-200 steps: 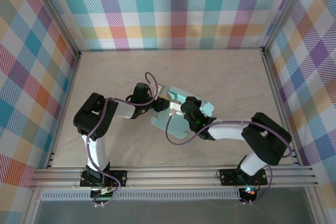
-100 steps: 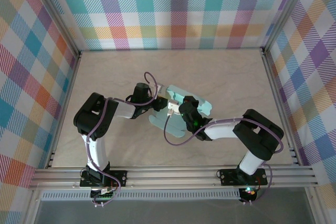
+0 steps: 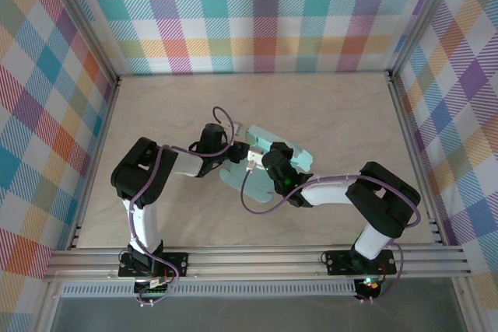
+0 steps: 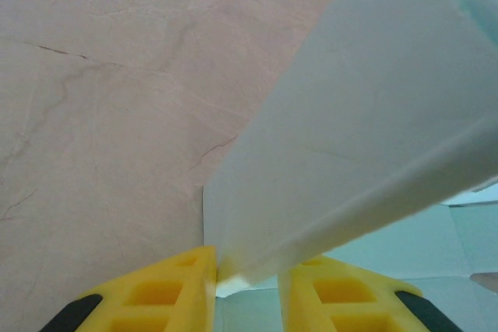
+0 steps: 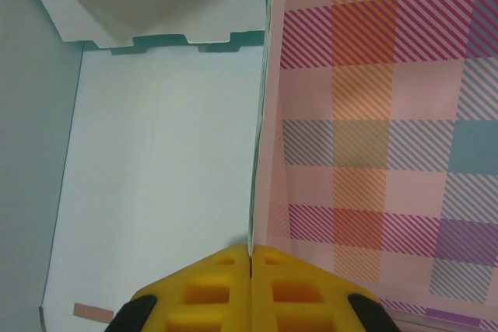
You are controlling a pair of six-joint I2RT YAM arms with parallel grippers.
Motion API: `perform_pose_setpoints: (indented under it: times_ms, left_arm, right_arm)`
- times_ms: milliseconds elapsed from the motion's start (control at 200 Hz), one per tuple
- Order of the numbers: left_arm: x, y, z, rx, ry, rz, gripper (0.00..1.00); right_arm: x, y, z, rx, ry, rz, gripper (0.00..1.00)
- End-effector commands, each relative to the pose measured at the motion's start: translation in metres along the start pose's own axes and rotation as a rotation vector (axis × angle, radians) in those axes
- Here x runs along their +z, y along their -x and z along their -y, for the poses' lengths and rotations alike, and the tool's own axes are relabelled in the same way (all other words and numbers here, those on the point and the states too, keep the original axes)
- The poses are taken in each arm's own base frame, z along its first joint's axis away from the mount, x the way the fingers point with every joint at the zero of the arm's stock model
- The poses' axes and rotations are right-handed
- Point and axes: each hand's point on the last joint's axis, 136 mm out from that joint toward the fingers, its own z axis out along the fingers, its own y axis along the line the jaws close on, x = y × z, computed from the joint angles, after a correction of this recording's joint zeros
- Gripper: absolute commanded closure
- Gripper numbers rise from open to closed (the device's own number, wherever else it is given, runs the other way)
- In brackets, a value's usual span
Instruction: Fold the paper box
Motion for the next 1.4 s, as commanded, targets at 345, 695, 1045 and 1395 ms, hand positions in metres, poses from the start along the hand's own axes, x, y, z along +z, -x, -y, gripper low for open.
perform_pose_setpoints:
  times_ms: [345,695,1045,1395]
  left_arm:
    - [0.013,0.035,0.022,-0.137,-0.005,0.139,0.77]
    - [0.019,0.038,0.037,-0.162,-0.040,0.148,0.75]
    - [0.022,0.046,0.041,-0.172,-0.057,0.159,0.73]
    - [0.022,0.047,0.043,-0.079,-0.064,0.169,0.68]
  right_arm:
    - [-0.004,0.012,-0.022,-0.008,0.083,0.029,1.00]
    - [-0.002,0.016,-0.024,0.003,0.098,0.038,1.00]
    - [-0.003,0.018,-0.031,0.025,0.140,0.044,1.00]
    - [-0.010,0.017,-0.042,0.065,0.219,0.054,1.00]
